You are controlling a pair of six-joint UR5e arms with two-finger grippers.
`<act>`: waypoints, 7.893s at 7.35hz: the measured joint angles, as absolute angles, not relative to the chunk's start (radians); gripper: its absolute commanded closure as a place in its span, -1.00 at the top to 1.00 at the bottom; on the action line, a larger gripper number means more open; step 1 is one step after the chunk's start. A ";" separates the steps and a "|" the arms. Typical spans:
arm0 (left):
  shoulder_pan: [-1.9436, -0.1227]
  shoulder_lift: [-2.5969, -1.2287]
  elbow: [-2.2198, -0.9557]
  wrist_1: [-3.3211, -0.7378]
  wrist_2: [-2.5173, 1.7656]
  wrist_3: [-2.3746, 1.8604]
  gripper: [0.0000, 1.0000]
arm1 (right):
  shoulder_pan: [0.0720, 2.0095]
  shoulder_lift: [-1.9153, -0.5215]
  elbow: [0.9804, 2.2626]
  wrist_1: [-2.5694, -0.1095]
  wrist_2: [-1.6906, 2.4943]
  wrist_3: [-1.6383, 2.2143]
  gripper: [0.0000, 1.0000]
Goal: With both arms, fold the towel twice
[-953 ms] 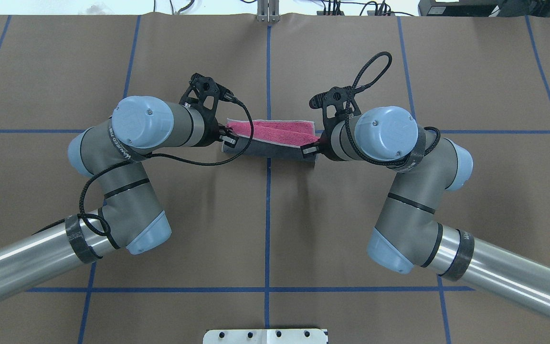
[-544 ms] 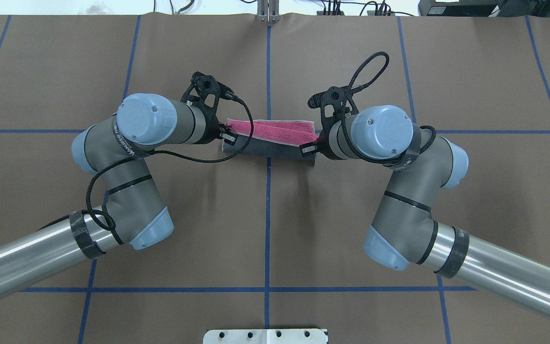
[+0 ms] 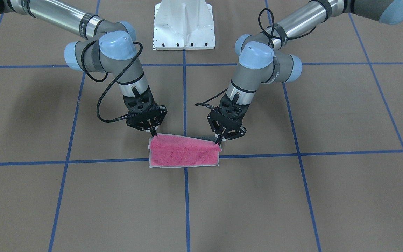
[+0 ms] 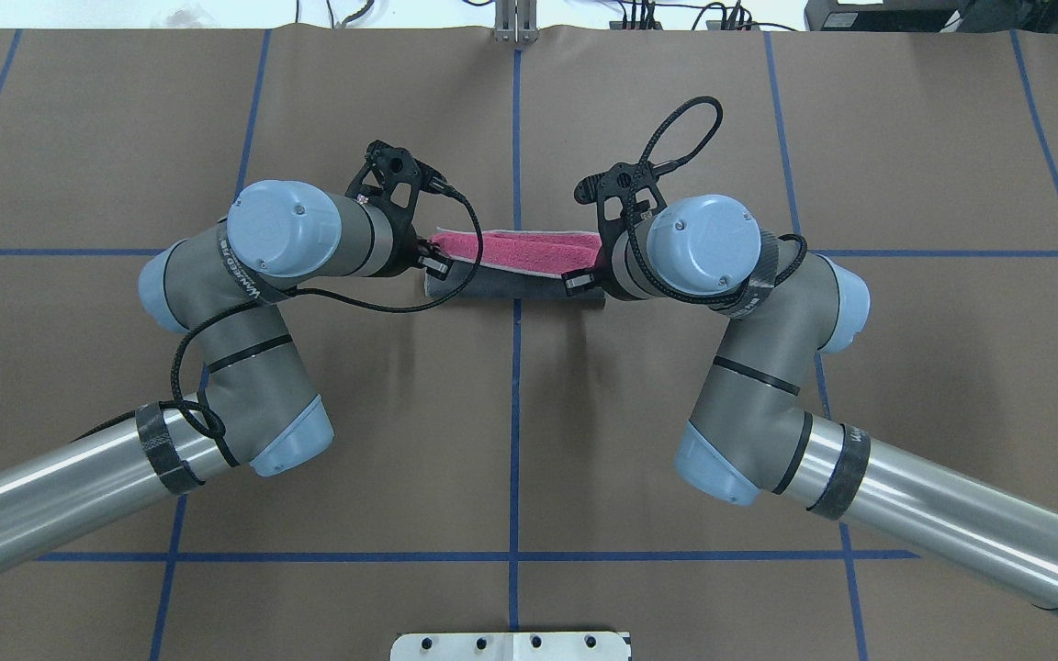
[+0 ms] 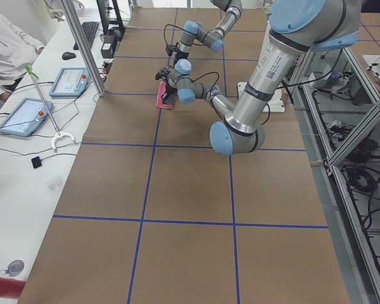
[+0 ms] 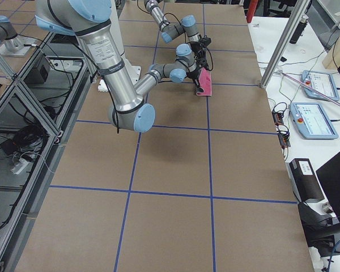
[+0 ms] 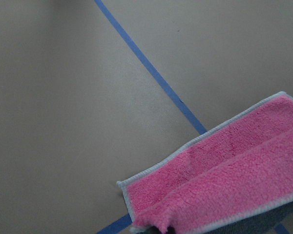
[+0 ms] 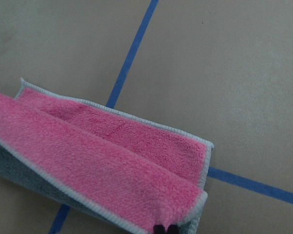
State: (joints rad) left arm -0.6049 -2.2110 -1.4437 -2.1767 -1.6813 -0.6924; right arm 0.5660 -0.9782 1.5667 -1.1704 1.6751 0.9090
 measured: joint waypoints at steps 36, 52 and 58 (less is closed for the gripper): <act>-0.652 -2.316 -1.172 -2.462 -1.922 -1.390 0.38 | 0.707 -1.038 1.598 -1.062 1.953 1.099 0.96; -0.730 -2.423 -1.070 -2.454 -1.988 -1.527 0.36 | 0.707 -1.057 1.616 -1.061 1.954 1.102 0.96; -0.780 -2.419 -1.078 -2.440 -2.065 -1.440 0.63 | 0.669 -1.075 1.651 -1.069 1.924 1.185 0.96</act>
State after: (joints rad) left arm -0.7795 -2.4194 -1.0778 -2.4398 -2.0647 -1.4401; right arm 0.6694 -1.0753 1.6506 -1.0690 1.9235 1.1852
